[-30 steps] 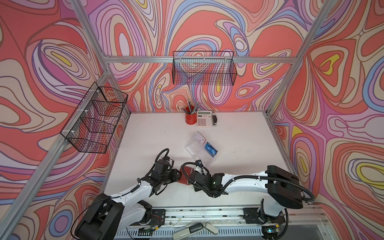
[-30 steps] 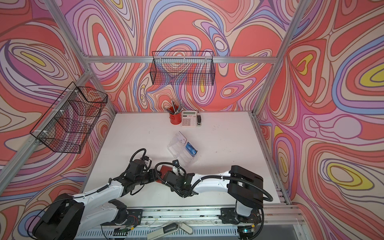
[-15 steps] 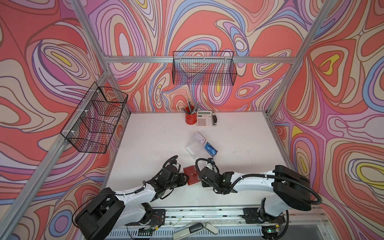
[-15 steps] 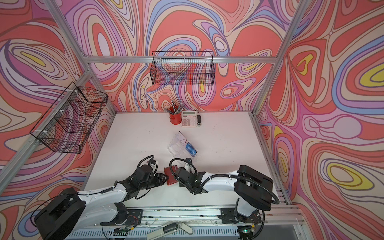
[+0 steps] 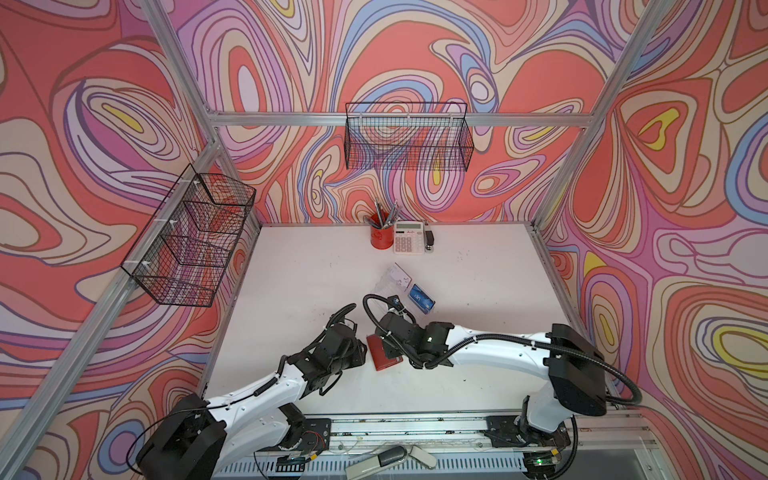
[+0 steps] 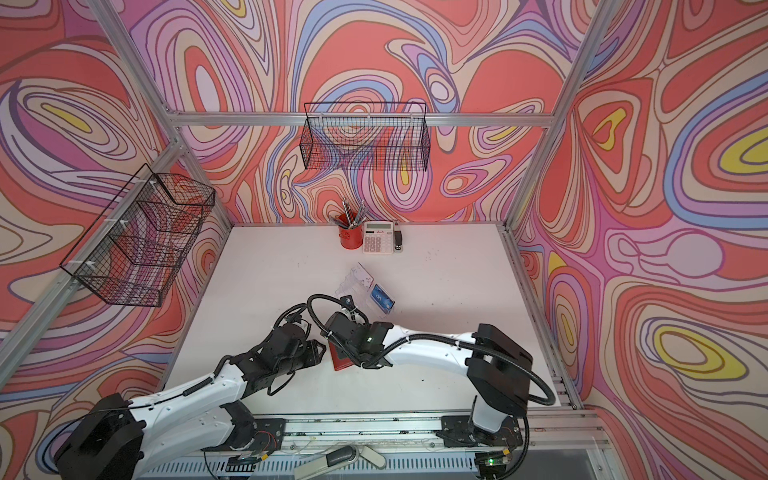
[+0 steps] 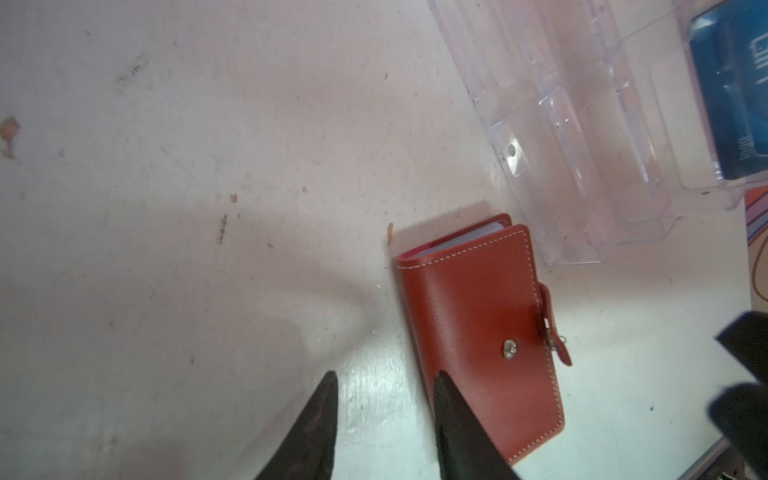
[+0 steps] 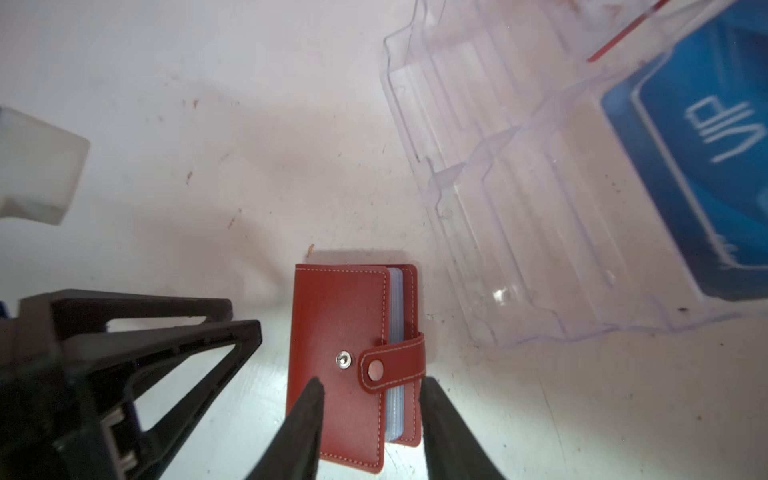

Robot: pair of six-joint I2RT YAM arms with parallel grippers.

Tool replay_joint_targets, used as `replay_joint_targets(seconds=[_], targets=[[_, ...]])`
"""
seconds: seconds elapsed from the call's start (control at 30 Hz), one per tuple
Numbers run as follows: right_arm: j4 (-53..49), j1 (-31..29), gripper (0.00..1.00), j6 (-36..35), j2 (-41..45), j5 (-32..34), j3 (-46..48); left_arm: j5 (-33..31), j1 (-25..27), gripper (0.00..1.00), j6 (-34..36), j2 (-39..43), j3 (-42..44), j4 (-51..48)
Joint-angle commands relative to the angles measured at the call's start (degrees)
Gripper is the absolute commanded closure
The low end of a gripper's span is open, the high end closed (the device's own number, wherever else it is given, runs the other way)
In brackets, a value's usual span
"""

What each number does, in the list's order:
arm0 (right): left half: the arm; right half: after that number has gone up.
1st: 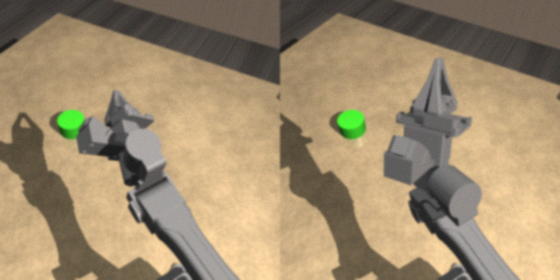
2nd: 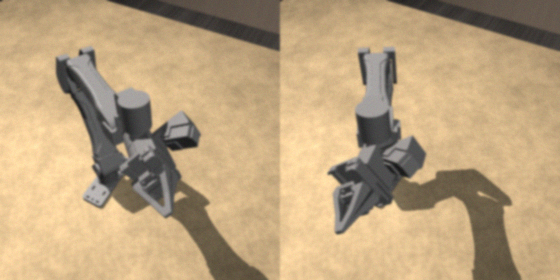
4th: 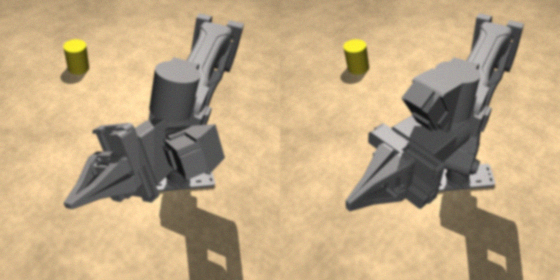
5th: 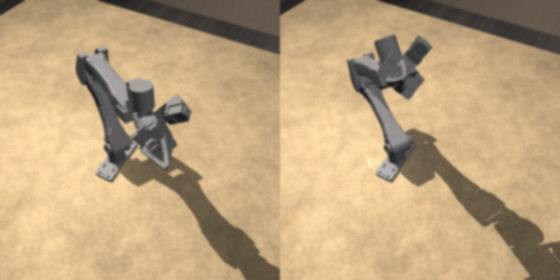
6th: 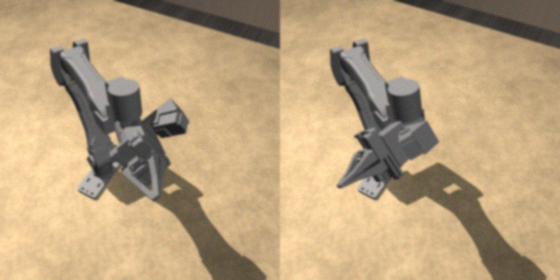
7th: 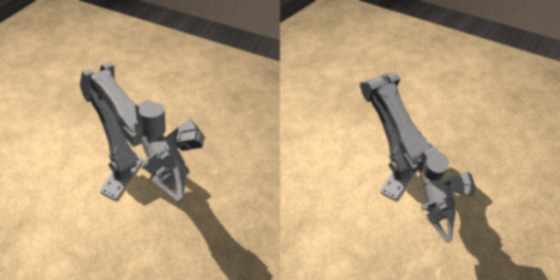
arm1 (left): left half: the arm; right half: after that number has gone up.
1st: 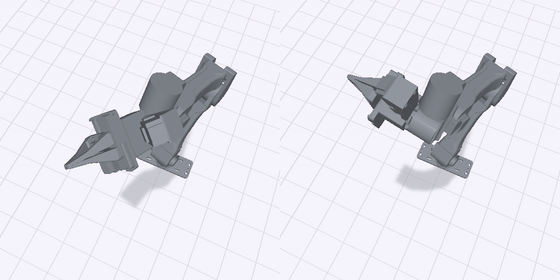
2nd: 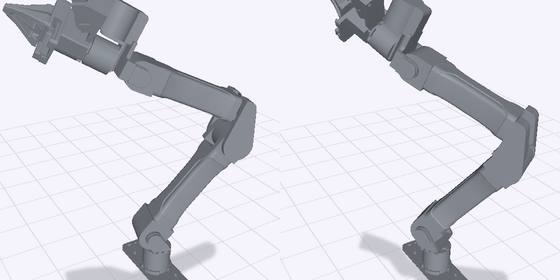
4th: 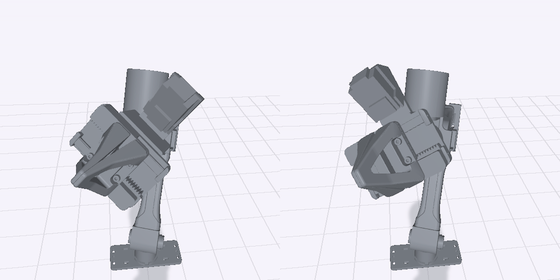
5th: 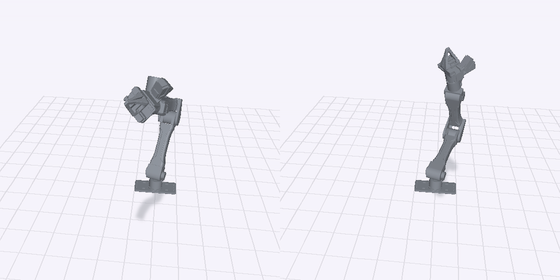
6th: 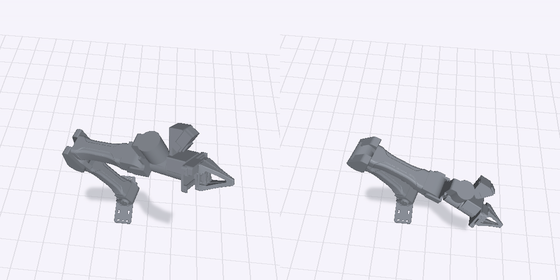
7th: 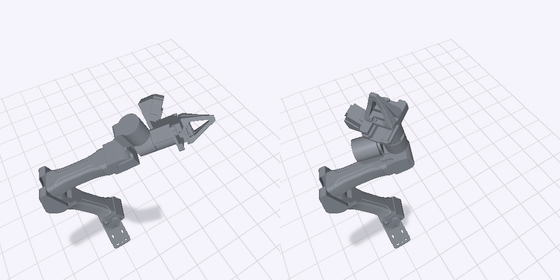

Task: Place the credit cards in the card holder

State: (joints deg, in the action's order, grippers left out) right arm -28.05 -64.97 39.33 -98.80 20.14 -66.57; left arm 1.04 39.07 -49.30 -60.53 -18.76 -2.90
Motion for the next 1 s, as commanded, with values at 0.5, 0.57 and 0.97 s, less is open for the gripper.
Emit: replay_joint_targets(seconds=[0.5,0.57,0.97], targets=[[-6.45,-0.42,0.67,-5.80,-3.82,-0.37,-1.83,2.25,0.13,0.60,0.87,-4.69,-1.45,3.09],[-6.64,-0.42,0.67,-6.10,-3.93,-0.08,-2.46,2.43,0.13,0.60,0.87,-4.73,-1.45,3.26],[-6.75,-0.42,0.77,-6.93,-4.82,0.67,-3.37,3.70,0.13,0.60,0.56,-6.47,-1.59,5.25]])
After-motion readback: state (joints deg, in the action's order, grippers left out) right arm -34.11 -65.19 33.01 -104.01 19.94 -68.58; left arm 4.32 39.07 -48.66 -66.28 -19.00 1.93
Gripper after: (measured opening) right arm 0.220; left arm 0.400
